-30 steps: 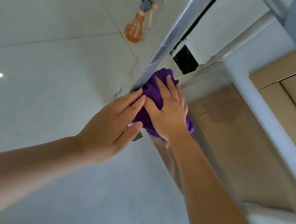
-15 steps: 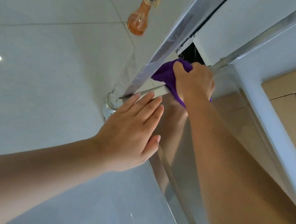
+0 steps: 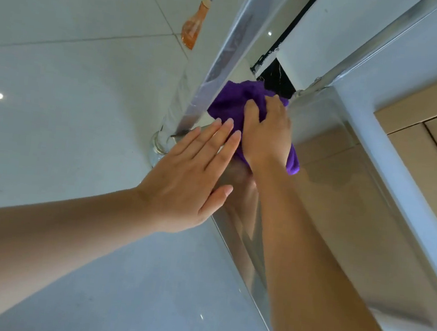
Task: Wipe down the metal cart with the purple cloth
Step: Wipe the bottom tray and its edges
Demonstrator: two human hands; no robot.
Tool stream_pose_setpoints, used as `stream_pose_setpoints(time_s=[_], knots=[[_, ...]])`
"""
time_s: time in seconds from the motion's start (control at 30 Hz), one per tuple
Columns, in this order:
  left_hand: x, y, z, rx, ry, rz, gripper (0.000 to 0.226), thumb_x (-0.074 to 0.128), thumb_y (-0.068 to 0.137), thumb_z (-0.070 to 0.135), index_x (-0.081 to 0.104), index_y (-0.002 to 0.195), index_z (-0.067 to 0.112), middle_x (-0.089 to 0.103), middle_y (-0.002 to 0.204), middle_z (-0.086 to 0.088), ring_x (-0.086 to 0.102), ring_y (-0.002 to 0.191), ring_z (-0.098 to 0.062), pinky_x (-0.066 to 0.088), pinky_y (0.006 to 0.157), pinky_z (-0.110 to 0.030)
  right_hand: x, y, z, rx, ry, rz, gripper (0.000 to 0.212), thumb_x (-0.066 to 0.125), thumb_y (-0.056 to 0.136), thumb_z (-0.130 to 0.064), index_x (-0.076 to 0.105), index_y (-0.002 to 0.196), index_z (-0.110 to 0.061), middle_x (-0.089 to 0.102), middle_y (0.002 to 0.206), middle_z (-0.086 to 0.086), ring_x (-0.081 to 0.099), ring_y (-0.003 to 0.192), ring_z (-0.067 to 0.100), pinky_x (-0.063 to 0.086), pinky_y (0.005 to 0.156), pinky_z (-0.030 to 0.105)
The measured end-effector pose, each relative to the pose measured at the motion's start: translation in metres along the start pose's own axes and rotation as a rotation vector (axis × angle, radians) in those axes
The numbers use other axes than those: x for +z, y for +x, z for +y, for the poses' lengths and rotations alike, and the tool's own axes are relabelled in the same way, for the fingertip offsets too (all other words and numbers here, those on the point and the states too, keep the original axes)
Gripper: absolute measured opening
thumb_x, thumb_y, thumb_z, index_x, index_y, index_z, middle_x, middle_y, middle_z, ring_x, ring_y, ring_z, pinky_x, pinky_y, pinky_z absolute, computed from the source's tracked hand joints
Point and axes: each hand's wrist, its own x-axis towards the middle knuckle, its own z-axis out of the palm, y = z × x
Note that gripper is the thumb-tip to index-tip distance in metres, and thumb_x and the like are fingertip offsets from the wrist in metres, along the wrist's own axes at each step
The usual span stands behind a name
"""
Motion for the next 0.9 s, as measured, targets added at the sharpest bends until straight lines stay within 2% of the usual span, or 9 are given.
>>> stream_pose_setpoints(time_s=[0.07, 0.2, 0.37, 0.47, 0.53, 0.67, 0.77, 0.83, 0.9], knots=[[0.000, -0.002, -0.001, -0.008, -0.056, -0.004, 0.065, 0.024, 0.096, 0.039, 0.022, 0.142, -0.006, 0.026, 0.150, -0.023, 0.023, 0.140, -0.032, 0.011, 0.115, -0.037, 0.000, -0.030, -0.004, -0.039, -0.007, -0.055, 0.046, 0.038, 0.098, -0.040, 0.043, 0.138, -0.017, 0.034, 0.151, 0.002, 0.029, 0.139, 0.021, 0.026, 0.113, 0.043], [-0.006, -0.004, -0.003, 0.023, -0.198, -0.059, 0.073, 0.012, 0.097, 0.052, 0.013, 0.145, -0.004, 0.014, 0.154, -0.018, 0.009, 0.143, -0.024, 0.004, 0.117, -0.033, -0.009, -0.067, -0.002, -0.080, 0.017, -0.129, 0.049, 0.038, 0.099, -0.039, 0.033, 0.145, -0.021, 0.026, 0.155, -0.001, 0.021, 0.143, 0.018, 0.020, 0.116, 0.037], [-0.009, -0.028, 0.019, 0.220, -0.180, -0.087, 0.066, 0.025, 0.097, 0.044, 0.019, 0.143, -0.003, 0.021, 0.152, -0.019, 0.014, 0.142, -0.027, 0.010, 0.117, -0.036, -0.028, -0.116, 0.021, -0.044, -0.031, -0.142, 0.050, 0.035, 0.100, -0.038, 0.030, 0.146, -0.020, 0.024, 0.155, -0.001, 0.016, 0.144, 0.017, 0.015, 0.116, 0.032], [-0.010, -0.040, 0.040, 0.360, -0.138, -0.132, 0.063, 0.041, 0.089, 0.027, 0.026, 0.142, -0.003, 0.026, 0.150, -0.018, 0.019, 0.141, -0.027, 0.014, 0.116, -0.038, -0.045, -0.153, 0.047, 0.026, -0.046, -0.094, 0.051, 0.035, 0.099, -0.040, 0.029, 0.146, -0.021, 0.024, 0.155, -0.003, 0.014, 0.144, 0.015, 0.012, 0.115, 0.030], [-0.010, -0.044, 0.057, 0.431, -0.121, -0.170, 0.065, 0.043, 0.083, 0.021, 0.030, 0.142, -0.002, 0.030, 0.150, -0.016, 0.020, 0.141, -0.026, 0.015, 0.115, -0.039, -0.058, -0.173, 0.067, 0.068, -0.087, -0.076, 0.054, 0.036, 0.098, -0.042, 0.028, 0.146, -0.021, 0.024, 0.155, -0.003, 0.014, 0.144, 0.015, 0.011, 0.115, 0.029], [-0.005, -0.051, 0.095, 0.515, -0.144, -0.272, 0.065, 0.039, 0.081, 0.025, 0.033, 0.141, 0.001, 0.035, 0.148, -0.013, 0.026, 0.139, -0.024, 0.013, 0.113, -0.036, -0.086, -0.201, 0.107, 0.179, -0.134, -0.020, 0.058, 0.038, 0.095, -0.047, 0.031, 0.146, -0.019, 0.026, 0.155, 0.001, 0.017, 0.144, 0.017, 0.014, 0.116, 0.031], [0.004, -0.048, 0.121, 0.598, -0.109, -0.314, 0.065, 0.036, 0.084, 0.034, 0.038, 0.139, -0.001, 0.039, 0.145, -0.016, 0.035, 0.136, -0.027, 0.017, 0.113, -0.036, -0.096, -0.218, 0.123, 0.337, -0.157, 0.081, 0.062, 0.038, 0.092, -0.052, 0.031, 0.145, -0.020, 0.026, 0.154, 0.000, 0.017, 0.144, 0.019, 0.016, 0.116, 0.035], [0.003, -0.043, 0.133, 0.577, -0.162, -0.346, 0.067, 0.033, 0.087, 0.041, 0.039, 0.138, -0.001, 0.042, 0.143, -0.016, 0.038, 0.134, -0.027, 0.021, 0.113, -0.034, -0.096, -0.221, 0.121, 0.445, -0.152, 0.116, 0.061, 0.036, 0.094, -0.052, 0.029, 0.146, -0.021, 0.024, 0.155, 0.000, 0.016, 0.144, 0.020, 0.015, 0.115, 0.037], [-0.004, -0.038, 0.137, 0.435, -0.363, -0.370, 0.067, 0.032, 0.089, 0.043, 0.036, 0.140, 0.001, 0.039, 0.145, -0.013, 0.036, 0.135, -0.022, 0.019, 0.111, -0.025, -0.092, -0.218, 0.111, 0.512, -0.110, 0.112, 0.059, 0.035, 0.095, -0.050, 0.028, 0.145, -0.021, 0.023, 0.155, 0.001, 0.015, 0.143, 0.022, 0.014, 0.114, 0.039]])
